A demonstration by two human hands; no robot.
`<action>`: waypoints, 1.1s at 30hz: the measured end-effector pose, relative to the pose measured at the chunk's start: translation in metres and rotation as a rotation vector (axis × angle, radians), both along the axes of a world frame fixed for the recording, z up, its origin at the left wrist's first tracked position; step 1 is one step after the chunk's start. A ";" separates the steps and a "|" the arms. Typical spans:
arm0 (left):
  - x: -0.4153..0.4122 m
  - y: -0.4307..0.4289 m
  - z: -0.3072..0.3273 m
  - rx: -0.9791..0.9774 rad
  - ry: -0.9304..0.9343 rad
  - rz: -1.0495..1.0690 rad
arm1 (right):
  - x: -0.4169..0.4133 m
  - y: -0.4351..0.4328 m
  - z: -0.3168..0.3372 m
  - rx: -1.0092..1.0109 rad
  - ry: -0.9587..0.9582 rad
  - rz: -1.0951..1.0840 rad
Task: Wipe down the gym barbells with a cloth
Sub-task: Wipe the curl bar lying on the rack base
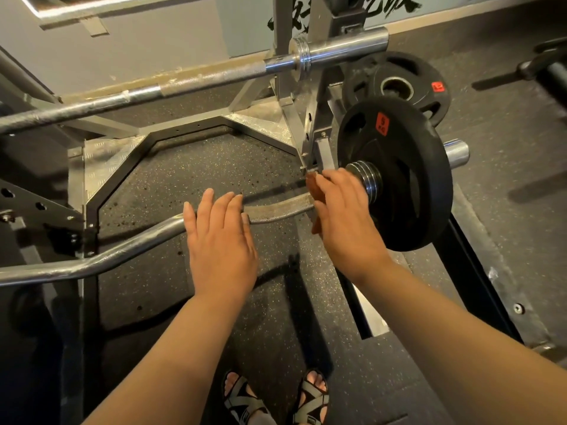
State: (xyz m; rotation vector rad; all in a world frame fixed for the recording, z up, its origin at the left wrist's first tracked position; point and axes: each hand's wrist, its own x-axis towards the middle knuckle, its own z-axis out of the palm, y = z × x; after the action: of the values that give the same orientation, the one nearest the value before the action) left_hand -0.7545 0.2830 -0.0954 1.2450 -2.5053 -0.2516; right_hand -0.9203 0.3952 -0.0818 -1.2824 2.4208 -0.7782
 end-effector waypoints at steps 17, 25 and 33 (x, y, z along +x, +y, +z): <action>0.002 0.000 0.000 -0.005 -0.005 -0.018 | 0.002 0.004 -0.012 -0.117 0.098 0.030; 0.002 -0.002 -0.002 -0.010 -0.013 -0.022 | 0.007 -0.027 -0.007 -0.049 0.090 -0.125; 0.002 -0.001 -0.003 -0.017 -0.005 -0.021 | 0.018 0.000 -0.018 -0.125 0.045 -0.154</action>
State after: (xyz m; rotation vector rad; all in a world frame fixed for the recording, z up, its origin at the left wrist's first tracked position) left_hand -0.7523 0.2822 -0.0980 1.2143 -2.5206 -0.2329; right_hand -0.9027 0.3952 -0.0993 -1.1783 2.5669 -0.9661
